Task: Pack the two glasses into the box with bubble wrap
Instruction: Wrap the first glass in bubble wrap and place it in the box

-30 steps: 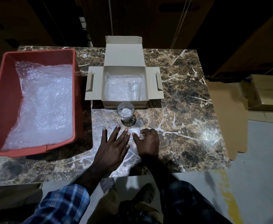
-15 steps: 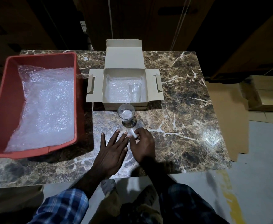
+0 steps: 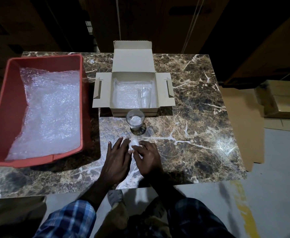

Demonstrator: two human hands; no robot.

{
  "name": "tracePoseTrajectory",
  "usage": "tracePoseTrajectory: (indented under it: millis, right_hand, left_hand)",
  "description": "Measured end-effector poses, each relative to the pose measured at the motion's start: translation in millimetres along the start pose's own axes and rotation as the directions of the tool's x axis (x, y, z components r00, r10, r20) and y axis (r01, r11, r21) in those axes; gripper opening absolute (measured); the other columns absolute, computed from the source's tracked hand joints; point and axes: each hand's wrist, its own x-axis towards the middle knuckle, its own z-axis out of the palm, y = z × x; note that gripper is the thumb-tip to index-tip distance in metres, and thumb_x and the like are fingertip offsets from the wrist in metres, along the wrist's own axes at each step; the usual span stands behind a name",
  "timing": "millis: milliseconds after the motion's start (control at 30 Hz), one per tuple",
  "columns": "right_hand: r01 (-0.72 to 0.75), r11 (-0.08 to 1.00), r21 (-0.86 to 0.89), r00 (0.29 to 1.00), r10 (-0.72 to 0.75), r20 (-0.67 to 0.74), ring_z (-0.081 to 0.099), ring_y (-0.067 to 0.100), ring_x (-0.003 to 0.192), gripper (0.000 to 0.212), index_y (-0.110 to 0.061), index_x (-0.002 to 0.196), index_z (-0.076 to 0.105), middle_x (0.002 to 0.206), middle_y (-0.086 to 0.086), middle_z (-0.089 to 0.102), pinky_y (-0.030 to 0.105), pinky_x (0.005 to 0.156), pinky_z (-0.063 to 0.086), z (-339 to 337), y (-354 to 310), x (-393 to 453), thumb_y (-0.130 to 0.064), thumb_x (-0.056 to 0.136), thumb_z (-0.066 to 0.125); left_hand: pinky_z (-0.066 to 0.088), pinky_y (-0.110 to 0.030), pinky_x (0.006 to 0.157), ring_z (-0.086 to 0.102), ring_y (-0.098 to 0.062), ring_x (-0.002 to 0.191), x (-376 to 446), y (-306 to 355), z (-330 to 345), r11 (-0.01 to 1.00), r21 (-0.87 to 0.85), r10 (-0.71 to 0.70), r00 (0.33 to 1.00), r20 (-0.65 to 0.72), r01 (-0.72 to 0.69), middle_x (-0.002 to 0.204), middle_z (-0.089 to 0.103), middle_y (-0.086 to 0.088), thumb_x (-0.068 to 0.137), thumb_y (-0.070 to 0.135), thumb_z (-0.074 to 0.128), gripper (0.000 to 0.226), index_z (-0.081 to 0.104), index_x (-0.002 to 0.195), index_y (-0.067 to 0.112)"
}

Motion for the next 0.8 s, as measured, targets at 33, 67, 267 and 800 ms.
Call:
tracePoseTrajectory:
  millis: [33,67,267,800]
  right_hand:
    - [-0.014,1.0,0.004,1.0,0.014,0.0,0.057,0.022,0.097,0.022,-0.017,0.101,0.076,0.105,0.004,0.066,0.025,0.087,0.042,1,-1,1,-0.027,0.091,0.059]
    - [-0.031,0.999,0.011,1.0,0.031,-0.001,0.057,0.022,0.095,0.017,-0.015,0.098,0.074,0.102,0.002,0.065,0.024,0.086,0.041,1,-2,2,-0.024,0.091,0.062]
    - [-0.1,0.994,0.047,0.995,0.099,0.022,0.057,0.028,0.087,0.022,-0.01,0.103,0.055,0.094,0.006,0.061,0.041,0.074,0.048,-6,-19,10,-0.016,0.083,0.062]
    - [0.053,0.995,-0.084,0.998,-0.054,-0.013,0.063,0.022,0.094,0.027,-0.006,0.115,0.072,0.108,0.012,0.066,0.023,0.084,0.048,-84,-77,102,-0.003,0.089,0.064]
  left_hand:
    - [-0.007,-0.028,0.122,0.02,-0.013,0.149,1,-2,1,1.0,0.022,0.004,1.0,-0.009,-0.004,0.147,0.047,0.005,0.106,0.028,0.035,0.042,0.046,0.144,0.015]
    - [-0.004,-0.029,0.122,0.022,-0.014,0.149,2,-4,1,0.999,0.035,0.008,1.0,-0.014,-0.007,0.15,0.047,0.002,0.105,0.028,0.034,0.041,0.05,0.141,0.016]
    - [0.032,-0.045,0.114,0.043,-0.024,0.133,9,-2,-5,0.999,0.048,0.007,0.998,-0.062,-0.004,0.126,0.064,-0.004,0.1,0.03,0.049,0.036,0.061,0.13,0.015]
    - [0.047,-0.028,0.084,0.057,-0.01,0.103,74,54,-58,0.975,-0.219,-0.093,0.951,-0.295,0.027,0.117,0.057,0.003,0.083,0.019,0.077,0.053,0.058,0.132,0.018]
